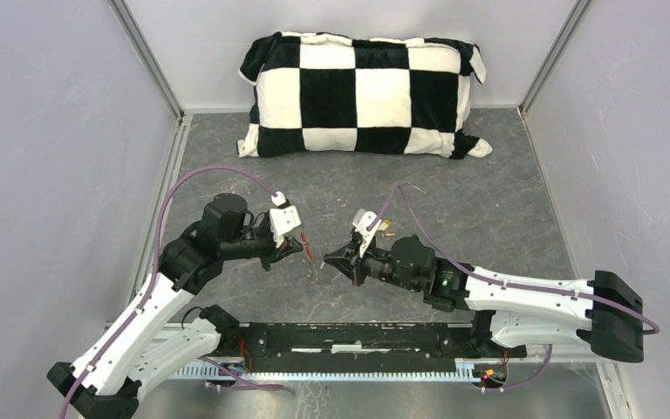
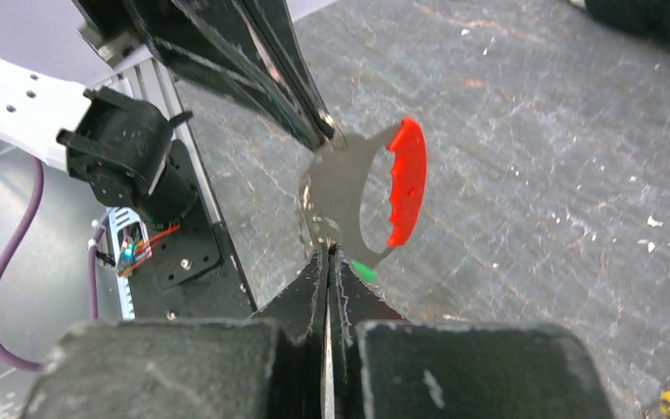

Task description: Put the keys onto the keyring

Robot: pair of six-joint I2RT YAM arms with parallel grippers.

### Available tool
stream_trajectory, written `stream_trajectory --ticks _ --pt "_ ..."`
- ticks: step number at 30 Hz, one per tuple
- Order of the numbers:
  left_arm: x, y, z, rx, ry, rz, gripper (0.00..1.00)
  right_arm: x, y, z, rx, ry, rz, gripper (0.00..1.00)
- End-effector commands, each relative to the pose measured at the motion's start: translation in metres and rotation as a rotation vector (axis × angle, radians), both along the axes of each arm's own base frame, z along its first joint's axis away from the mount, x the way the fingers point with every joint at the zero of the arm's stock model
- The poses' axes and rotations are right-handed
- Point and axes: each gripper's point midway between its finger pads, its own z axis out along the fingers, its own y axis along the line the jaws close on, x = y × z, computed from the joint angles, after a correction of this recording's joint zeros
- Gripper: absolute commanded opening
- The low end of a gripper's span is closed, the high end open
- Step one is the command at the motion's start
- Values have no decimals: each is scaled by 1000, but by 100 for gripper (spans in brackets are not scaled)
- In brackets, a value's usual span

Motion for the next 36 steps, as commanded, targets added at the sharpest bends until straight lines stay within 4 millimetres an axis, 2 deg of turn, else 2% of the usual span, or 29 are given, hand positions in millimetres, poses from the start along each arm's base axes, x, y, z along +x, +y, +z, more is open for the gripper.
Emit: stream_trajectory --ticks 1,7,19,36 --pt "-2 -6 10 -44 -1 -20 2 7 10 30 21 -82 -29 0" --pt "-3 -7 10 -47 5 -24 2 4 27 43 37 -107 -20 0" --pt "-2 -6 10 -44 4 -14 2 9 41 65 68 -154 -50 0" --pt "-4 -5 12 -47 -2 -12 2 14 49 68 33 -192 -75 0"
